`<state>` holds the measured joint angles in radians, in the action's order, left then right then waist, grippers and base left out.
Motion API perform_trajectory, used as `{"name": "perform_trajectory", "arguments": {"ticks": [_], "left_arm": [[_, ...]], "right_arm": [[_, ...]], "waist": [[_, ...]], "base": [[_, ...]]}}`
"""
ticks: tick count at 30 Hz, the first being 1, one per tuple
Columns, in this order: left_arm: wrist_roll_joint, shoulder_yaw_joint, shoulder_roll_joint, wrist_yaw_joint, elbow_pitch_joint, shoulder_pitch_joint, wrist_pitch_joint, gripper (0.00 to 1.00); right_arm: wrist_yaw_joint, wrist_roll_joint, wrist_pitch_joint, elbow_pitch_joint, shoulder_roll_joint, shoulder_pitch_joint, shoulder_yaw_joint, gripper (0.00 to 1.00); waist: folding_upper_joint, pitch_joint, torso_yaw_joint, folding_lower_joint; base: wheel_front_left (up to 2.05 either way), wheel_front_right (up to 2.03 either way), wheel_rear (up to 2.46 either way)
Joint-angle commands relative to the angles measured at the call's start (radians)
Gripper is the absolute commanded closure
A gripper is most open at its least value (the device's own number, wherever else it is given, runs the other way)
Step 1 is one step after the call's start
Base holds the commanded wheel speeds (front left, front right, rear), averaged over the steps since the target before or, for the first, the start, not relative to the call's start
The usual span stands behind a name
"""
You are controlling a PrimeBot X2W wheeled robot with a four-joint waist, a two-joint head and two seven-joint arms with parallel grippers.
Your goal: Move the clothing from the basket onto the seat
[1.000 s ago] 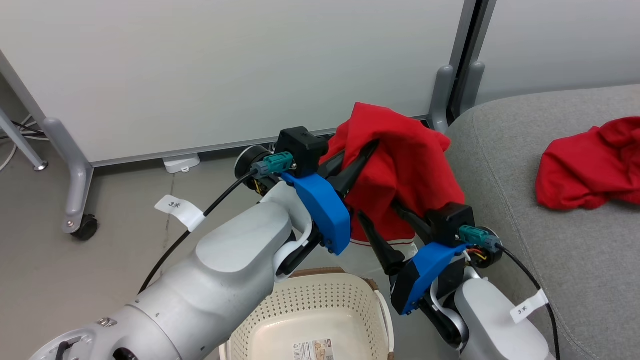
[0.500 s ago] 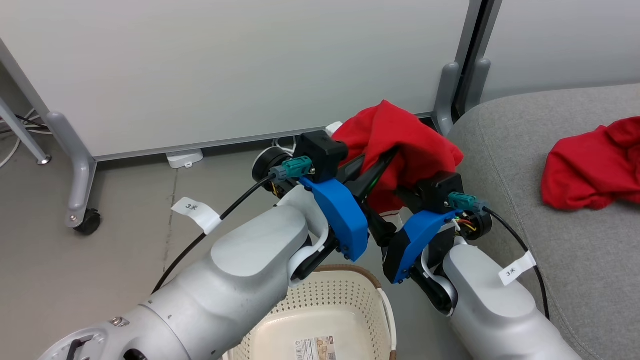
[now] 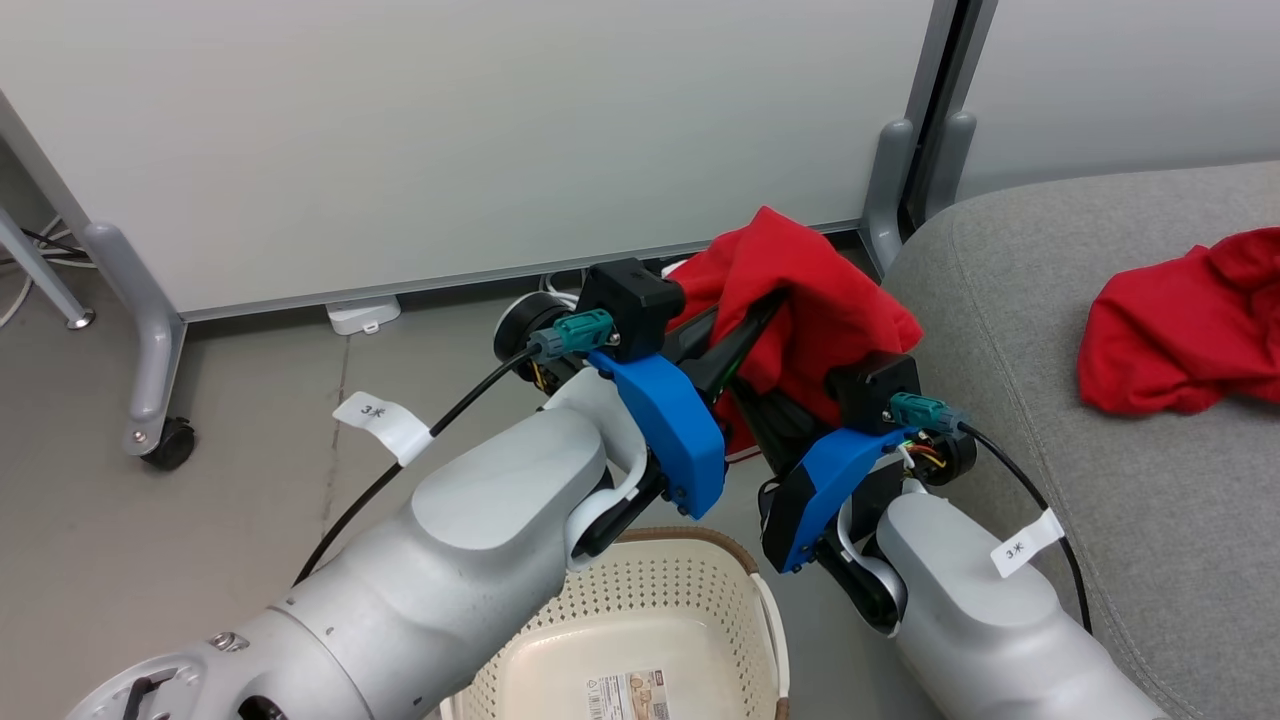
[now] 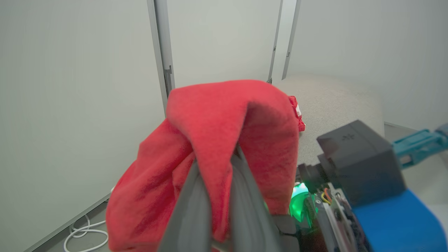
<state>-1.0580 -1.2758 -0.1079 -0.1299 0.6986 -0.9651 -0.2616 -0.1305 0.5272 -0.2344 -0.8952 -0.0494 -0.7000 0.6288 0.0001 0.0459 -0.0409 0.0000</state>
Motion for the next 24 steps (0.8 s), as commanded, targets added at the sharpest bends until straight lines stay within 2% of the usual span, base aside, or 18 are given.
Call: {"name": "perform_trajectory", "arguments": {"ticks": [1, 16, 17, 18, 19, 24], "left_arm": [[-0.006, 0.002, -0.004, -0.001, 0.002, -0.015, -0.005, 1.00], [0.002, 0.019, -0.012, -0.001, 0.023, 0.007, -0.005, 1.00], [0.007, 0.024, -0.014, -0.001, 0.028, 0.008, -0.005, 0.79], [0.013, 0.030, -0.018, -0.001, 0.034, 0.010, -0.005, 0.36], [0.012, 0.035, -0.019, -0.001, 0.041, 0.018, -0.005, 0.00], [0.023, 0.064, -0.031, -0.001, 0.067, 0.047, -0.005, 0.00]], "right_arm": [[0.000, 0.006, -0.008, -0.009, -0.002, -0.021, 0.008, 1.00], [0.000, 0.034, -0.028, -0.027, -0.002, -0.023, 0.039, 1.00], [0.000, 0.036, -0.029, -0.024, -0.002, -0.020, 0.039, 1.00], [0.000, 0.037, -0.030, -0.021, -0.002, -0.017, 0.040, 1.00], [0.000, 0.039, -0.030, -0.017, -0.002, -0.013, 0.040, 1.00], [0.000, 0.029, -0.033, 0.005, -0.002, 0.001, 0.027, 1.00]], "waist": [[-0.0001, -0.001, -0.002, 0.0000], [-0.0001, -0.007, -0.006, 0.0000], [-0.0001, -0.006, -0.007, 0.0000], [-0.0001, -0.005, -0.007, 0.0000], [-0.0001, -0.005, -0.008, 0.0000], [-0.0001, 0.001, -0.016, 0.0000]], "base": [[0.00, 0.00, 0.00], [0.00, 0.00, 0.00], [0.00, 0.00, 0.00], [0.00, 0.00, 0.00], [0.00, 0.00, 0.00], [0.00, 0.00, 0.00]]}}
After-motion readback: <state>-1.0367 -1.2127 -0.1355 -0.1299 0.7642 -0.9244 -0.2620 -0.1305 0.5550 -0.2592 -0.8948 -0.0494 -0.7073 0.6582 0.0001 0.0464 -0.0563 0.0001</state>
